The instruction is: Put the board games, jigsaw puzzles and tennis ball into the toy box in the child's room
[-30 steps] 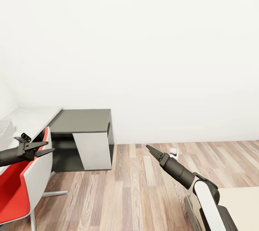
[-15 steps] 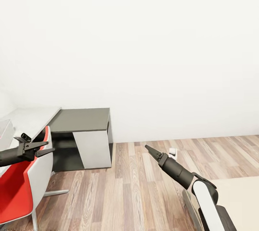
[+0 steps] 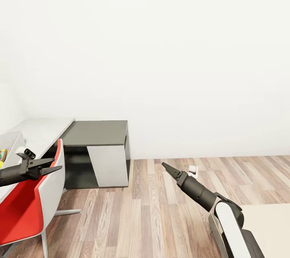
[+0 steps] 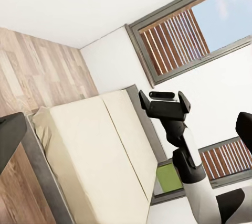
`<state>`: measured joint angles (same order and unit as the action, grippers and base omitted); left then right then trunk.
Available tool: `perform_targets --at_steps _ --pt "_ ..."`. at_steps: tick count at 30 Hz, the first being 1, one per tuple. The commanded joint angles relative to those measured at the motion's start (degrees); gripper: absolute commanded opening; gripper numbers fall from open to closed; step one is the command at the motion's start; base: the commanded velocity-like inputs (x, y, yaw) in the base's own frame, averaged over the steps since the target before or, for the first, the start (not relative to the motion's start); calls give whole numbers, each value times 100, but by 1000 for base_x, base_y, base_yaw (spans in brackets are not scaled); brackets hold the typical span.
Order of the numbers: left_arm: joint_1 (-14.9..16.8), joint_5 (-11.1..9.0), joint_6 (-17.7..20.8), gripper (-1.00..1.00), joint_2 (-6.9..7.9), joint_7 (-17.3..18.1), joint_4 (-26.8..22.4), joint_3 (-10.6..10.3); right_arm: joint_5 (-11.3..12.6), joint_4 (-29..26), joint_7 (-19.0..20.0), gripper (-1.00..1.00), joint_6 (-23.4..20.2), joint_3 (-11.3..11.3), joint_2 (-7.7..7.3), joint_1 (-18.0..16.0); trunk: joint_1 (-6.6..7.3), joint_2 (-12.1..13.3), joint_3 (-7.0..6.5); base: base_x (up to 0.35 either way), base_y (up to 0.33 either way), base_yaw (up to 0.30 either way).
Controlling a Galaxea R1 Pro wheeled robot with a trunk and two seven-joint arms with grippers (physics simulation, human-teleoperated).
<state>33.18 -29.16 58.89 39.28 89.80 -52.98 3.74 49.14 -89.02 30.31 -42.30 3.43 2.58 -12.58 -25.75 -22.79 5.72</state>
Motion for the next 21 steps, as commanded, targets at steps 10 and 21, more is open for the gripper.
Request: perform_targets --at_steps 10,21 --pt "5 8 29 100 -13 20 -2 -11 -515 0 10 100 -34 36 29 -7 -4 -13 13 0 0 1" --pt "6 228 -11 100 -280 20 4 -67 -775 847 -1260 100 -20 -211 48 -201 -4 -13 13 0 0 0"
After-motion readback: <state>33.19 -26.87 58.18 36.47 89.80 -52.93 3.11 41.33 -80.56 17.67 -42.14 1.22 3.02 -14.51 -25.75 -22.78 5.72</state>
